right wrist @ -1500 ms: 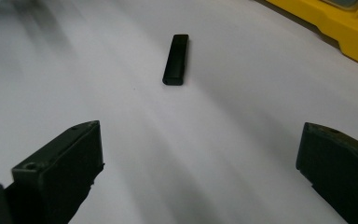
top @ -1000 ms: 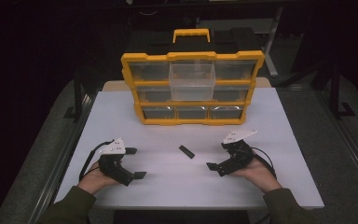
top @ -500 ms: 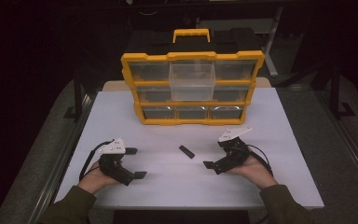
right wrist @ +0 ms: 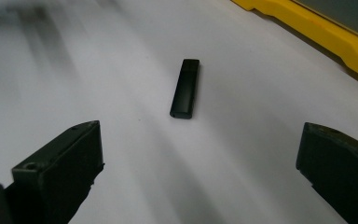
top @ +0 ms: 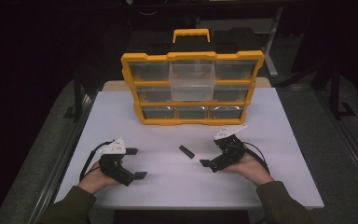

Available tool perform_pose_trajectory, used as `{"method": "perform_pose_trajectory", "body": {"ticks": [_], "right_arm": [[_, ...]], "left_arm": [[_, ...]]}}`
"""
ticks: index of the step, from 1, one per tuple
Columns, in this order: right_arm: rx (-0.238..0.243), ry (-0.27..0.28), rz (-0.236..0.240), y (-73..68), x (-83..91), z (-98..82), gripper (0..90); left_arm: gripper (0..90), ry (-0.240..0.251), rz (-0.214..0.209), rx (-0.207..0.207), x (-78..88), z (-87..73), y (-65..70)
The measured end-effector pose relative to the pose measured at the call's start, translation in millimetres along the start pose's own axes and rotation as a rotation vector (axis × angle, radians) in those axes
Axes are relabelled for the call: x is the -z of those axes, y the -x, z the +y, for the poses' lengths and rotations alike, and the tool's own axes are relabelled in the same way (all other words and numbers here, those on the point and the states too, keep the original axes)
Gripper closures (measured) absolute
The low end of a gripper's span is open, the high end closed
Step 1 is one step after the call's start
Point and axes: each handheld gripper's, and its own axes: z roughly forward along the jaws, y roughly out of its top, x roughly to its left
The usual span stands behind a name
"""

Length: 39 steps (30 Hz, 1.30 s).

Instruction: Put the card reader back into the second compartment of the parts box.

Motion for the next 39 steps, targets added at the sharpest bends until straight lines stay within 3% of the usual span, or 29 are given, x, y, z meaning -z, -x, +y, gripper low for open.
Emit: {"method": "perform_pose_trajectory", "body": {"ticks": [39], "right_arm": [[0.026, -0.007, 0.027, -0.2, -19.7, 29.9, 0.0]], "left_arm": [[0.0, 0.000, -0.009, 0.002, -0.4, 0.0, -0.2]]}}
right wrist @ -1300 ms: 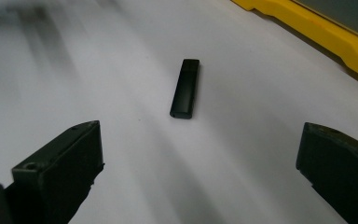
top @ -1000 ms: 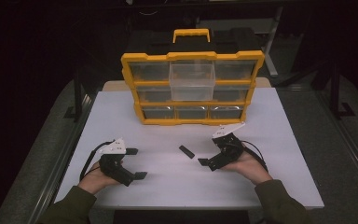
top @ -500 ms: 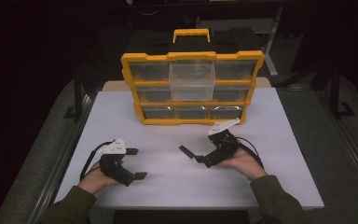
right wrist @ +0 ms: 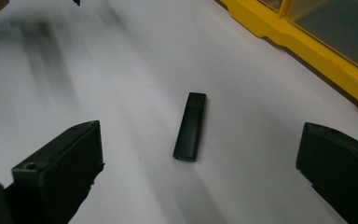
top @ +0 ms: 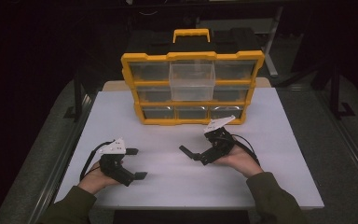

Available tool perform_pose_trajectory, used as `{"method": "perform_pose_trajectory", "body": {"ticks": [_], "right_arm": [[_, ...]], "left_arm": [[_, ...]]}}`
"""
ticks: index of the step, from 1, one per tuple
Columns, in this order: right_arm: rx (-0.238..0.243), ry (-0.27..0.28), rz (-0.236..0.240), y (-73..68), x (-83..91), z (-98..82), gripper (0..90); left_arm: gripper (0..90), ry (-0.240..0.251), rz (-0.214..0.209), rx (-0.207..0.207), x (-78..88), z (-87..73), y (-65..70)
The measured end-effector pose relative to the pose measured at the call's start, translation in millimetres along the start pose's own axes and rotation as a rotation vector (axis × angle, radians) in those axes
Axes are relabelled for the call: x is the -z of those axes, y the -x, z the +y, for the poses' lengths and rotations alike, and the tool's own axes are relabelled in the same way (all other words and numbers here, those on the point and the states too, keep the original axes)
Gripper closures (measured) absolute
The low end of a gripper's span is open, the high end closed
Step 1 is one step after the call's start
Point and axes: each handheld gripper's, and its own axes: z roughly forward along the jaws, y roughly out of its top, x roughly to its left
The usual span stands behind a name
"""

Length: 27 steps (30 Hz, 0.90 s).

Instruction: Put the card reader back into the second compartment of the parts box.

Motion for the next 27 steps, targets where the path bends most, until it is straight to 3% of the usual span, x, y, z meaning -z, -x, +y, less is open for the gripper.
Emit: {"method": "perform_pose_trajectory", "body": {"ticks": [27], "right_arm": [[0.020, 0.003, 0.012, -0.6, -15.2, 20.5, 0.0]], "left_arm": [[0.0, -0.007, -0.003, -0.007, -0.4, 0.1, 0.5]]}}
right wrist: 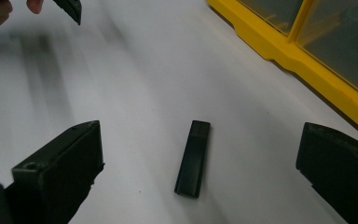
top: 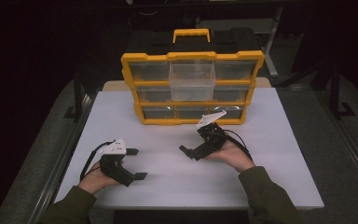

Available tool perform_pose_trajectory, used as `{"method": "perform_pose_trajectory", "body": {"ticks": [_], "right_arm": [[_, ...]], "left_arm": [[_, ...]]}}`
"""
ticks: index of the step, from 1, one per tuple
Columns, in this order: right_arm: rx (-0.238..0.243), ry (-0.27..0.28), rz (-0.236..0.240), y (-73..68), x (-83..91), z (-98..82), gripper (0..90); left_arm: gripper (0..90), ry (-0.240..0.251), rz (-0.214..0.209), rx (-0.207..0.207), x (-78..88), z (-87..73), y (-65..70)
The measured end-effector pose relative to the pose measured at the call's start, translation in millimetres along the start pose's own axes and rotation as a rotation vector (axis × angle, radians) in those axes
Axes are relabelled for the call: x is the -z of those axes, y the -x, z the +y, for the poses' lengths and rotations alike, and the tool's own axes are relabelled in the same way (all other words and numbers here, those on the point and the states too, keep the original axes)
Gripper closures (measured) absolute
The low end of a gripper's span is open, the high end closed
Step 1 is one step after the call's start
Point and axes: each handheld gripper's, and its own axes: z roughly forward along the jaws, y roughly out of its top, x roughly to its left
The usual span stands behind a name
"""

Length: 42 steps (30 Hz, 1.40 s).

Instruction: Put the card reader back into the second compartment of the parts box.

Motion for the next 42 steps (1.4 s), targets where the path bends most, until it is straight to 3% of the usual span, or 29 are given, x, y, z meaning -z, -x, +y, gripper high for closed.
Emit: {"method": "perform_pose_trajectory", "body": {"ticks": [29, 42], "right_arm": [[0.014, 0.010, 0.007, -1.0, -21.5, 25.4, 0.0], [0.027, -0.019, -0.005, -1.3, -28.1, 21.1, 0.4]], "left_arm": [[0.0, 0.013, -0.002, 0.011, 1.1, 0.2, -0.1], [0.0, 0.013, -0.008, 0.009, 1.4, 0.0, -0.3]]}}
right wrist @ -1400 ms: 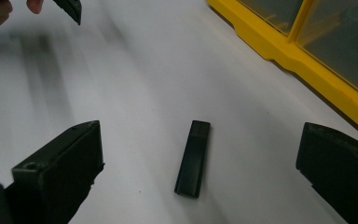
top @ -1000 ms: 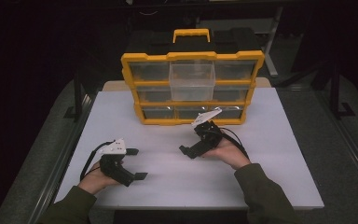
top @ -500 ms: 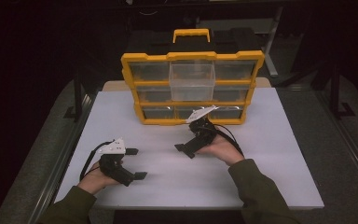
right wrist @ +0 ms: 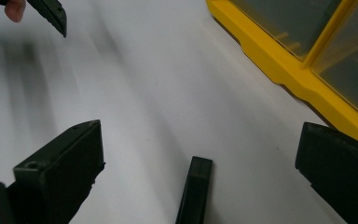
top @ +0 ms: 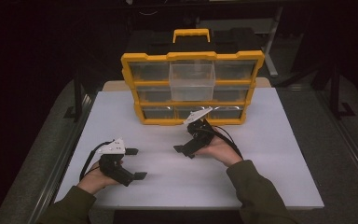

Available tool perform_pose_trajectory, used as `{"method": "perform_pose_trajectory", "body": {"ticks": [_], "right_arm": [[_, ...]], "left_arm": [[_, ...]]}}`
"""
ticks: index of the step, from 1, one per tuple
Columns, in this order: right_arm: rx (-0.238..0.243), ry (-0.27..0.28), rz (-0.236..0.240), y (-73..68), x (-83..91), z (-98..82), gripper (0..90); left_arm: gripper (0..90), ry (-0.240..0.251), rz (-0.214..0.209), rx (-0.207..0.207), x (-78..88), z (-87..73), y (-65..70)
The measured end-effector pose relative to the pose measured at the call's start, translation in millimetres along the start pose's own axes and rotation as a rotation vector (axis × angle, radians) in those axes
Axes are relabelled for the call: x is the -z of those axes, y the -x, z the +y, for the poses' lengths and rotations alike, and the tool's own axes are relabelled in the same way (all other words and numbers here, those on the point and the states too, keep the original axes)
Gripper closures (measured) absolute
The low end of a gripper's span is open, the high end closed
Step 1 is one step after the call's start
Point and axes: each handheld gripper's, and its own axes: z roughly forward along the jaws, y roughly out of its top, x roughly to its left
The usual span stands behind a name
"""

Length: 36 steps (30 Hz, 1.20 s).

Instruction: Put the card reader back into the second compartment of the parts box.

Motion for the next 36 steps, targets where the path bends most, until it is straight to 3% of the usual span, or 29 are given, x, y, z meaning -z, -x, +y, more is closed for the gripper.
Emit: {"method": "perform_pose_trajectory", "body": {"ticks": [17, 25, 27, 36], "right_arm": [[-0.032, -0.047, 0.000, 2.8, 1.4, -6.5, 15.1], [-0.023, -0.075, 0.011, 1.0, -1.5, -8.7, 24.9], [-0.005, -0.082, -0.005, -0.4, -1.9, -9.1, 26.8], [-0.014, -0.108, -0.005, -0.4, -5.3, -12.5, 35.1]], "left_arm": [[0.0, -0.004, -0.004, -0.006, -1.4, 0.9, 2.5], [0.0, -0.005, 0.000, -0.005, -0.9, 0.9, 2.3], [0.0, -0.003, 0.001, -0.005, -0.5, 0.9, 2.8], [0.0, 0.000, -0.002, -0.007, -0.1, 1.0, 2.5]]}}
